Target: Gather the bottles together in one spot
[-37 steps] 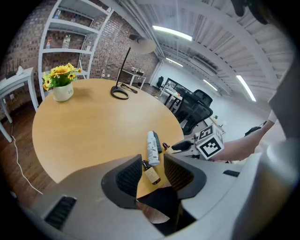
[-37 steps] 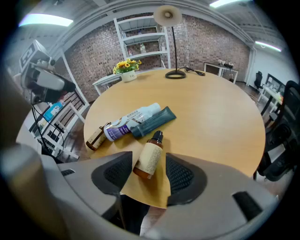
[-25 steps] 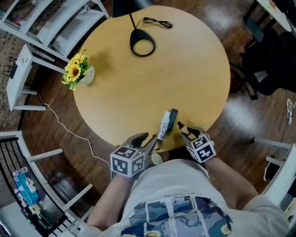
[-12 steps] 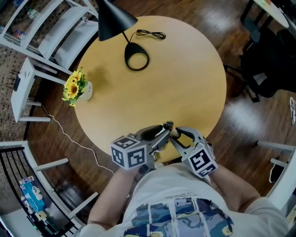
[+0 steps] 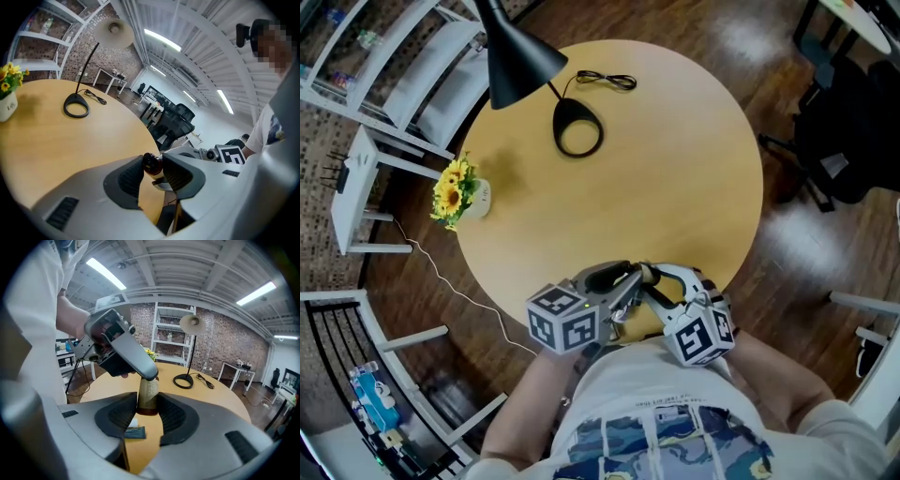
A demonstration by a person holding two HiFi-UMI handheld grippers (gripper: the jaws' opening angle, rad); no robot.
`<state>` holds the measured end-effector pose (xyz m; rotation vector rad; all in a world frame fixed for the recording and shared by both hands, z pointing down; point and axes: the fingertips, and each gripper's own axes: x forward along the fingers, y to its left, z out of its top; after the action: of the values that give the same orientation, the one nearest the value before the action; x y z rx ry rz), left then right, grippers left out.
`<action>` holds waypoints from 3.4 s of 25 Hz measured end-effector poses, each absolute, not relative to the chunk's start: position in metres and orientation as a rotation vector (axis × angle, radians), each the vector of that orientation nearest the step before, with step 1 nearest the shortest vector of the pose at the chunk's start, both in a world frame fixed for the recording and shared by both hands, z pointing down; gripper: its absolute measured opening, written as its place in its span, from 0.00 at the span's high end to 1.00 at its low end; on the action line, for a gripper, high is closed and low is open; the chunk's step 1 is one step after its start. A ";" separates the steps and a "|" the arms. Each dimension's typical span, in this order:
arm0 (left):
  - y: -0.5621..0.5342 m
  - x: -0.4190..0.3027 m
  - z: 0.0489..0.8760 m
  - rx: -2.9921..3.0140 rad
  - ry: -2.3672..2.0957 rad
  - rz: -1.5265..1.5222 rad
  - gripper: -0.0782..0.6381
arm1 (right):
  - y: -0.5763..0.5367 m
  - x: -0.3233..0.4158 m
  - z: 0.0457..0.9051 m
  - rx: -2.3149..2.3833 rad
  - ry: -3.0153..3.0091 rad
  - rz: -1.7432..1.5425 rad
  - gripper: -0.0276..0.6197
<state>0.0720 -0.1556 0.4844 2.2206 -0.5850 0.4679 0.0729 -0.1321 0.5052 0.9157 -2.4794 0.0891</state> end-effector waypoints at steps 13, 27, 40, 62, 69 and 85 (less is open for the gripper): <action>-0.302 0.010 0.500 2.450 -1.104 0.798 0.72 | -0.165 0.118 0.531 0.971 -2.467 0.279 0.61; -0.431 -0.034 0.601 2.368 -1.337 0.874 0.72 | -0.152 0.183 0.566 1.066 -2.328 0.578 0.58; -0.443 -0.031 0.630 2.459 -1.306 1.072 0.71 | -0.130 0.197 0.572 1.102 -2.247 0.621 0.58; -0.255 -0.118 0.508 2.359 -1.429 0.608 0.60 | -0.070 0.119 0.532 1.135 -2.311 0.508 0.58; -0.094 -0.160 0.499 2.277 -1.354 0.518 0.60 | -0.005 0.087 0.517 1.183 -2.300 0.543 0.59; 0.089 -0.206 0.505 2.229 -1.227 0.470 0.61 | 0.126 0.023 0.516 1.241 -2.245 0.516 0.59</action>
<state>-0.2058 0.0893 0.5052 2.2291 -1.2274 0.4701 0.0228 0.1262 0.5163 1.2407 -2.2454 0.5158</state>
